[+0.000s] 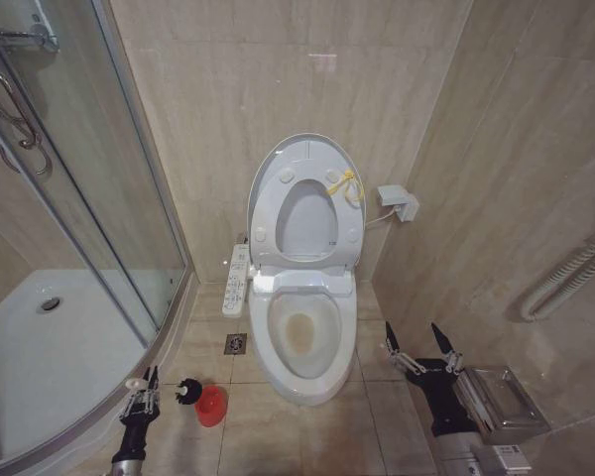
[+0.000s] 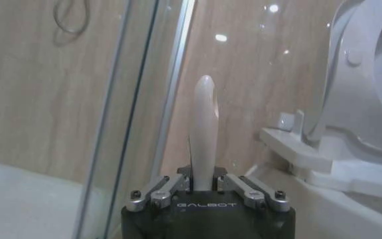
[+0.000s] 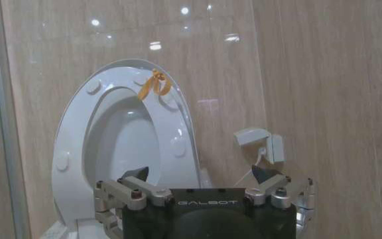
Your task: Open the toilet lid, clean the toilet bowl with a toilet brush, close the toilet lid, and flush.
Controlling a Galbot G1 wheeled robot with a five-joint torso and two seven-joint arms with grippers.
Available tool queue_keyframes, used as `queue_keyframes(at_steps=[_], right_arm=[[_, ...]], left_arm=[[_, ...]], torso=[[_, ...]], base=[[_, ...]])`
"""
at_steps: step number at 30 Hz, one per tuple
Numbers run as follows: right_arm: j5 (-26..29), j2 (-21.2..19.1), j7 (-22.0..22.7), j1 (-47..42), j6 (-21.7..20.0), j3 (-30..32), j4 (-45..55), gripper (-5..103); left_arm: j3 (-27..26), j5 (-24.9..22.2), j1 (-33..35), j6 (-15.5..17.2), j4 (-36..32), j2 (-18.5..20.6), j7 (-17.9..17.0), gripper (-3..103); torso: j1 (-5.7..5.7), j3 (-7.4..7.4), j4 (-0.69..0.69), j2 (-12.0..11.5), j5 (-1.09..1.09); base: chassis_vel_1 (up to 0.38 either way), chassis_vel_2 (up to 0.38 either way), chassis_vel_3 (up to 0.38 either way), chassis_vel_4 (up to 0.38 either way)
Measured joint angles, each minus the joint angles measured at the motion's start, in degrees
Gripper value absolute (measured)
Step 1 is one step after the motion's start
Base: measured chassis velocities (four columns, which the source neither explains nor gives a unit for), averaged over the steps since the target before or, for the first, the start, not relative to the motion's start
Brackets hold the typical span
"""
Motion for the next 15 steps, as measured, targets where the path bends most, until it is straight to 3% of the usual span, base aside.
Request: queue_keyframes(at_steps=[6,15], right_arm=[[0.0,0.0,0.0,0.0,0.0,0.0,0.0,100],[0.0,0.0,0.0,0.0,0.0,0.0,0.0,100]], left_arm=[[3.7,-1.8,-5.6,0.0,7.1,0.9,1.8,18],[7.7,-2.7,-11.5,0.0,12.4,1.6,2.5,18]], torso=[[0.00,0.00,0.01,0.0,0.01],[0.00,0.00,-0.01,0.0,0.01]], base=[[0.000,0.000,0.000,0.000],[0.000,0.000,0.000,0.000]])
